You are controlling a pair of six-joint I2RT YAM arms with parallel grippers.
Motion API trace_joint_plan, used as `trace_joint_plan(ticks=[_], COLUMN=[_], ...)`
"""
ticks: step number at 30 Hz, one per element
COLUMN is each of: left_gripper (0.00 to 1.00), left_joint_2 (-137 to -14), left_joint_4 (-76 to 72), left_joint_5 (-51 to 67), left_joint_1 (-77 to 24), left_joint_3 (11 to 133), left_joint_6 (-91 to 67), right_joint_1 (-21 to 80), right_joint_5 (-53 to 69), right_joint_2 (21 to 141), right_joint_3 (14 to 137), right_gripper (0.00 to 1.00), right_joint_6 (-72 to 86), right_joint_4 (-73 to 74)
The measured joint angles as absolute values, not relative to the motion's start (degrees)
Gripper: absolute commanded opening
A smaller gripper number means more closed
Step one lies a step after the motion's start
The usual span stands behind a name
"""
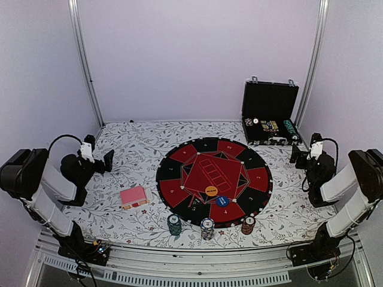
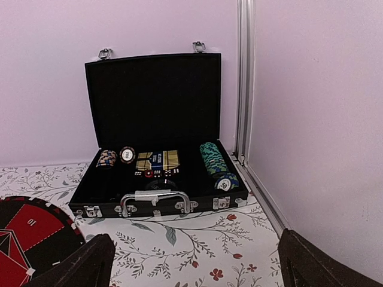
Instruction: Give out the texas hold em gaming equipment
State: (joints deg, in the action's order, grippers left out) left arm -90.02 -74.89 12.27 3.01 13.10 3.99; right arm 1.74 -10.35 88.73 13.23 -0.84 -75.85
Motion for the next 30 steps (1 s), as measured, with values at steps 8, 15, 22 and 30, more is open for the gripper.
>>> trace_joint_plan(ticks=[8,15,22,30], left_gripper=[1.00,1.00,1.00,1.00], left_joint_2=[-90.0,-90.0,-89.4,-83.3], left_joint_4=[-74.9,-74.9,-72.9,-44.0], left_joint_5=[12.2,12.1,12.2,15.1], left_joint_1=[3.0,3.0,3.1,4.8], left_joint_3=[13.1,13.1,13.8,32.4], left_joint_6=[4.0,4.0,3.4,5.7], right_joint_1=[1.7,1.8,1.7,1.7], right_joint_5=[-10.1,-11.6,-13.3,-11.1], right_joint_2=[88.7,87.9,76.8,71.3], right_joint_3=[13.2,13.8,20.9,32.0], right_gripper=[0.99,0.99,0.99,0.99], right_joint_6=[-0.9,-0.4,2.1,10.8], right_joint_4=[-75.9,-72.8,-57.1,-38.0])
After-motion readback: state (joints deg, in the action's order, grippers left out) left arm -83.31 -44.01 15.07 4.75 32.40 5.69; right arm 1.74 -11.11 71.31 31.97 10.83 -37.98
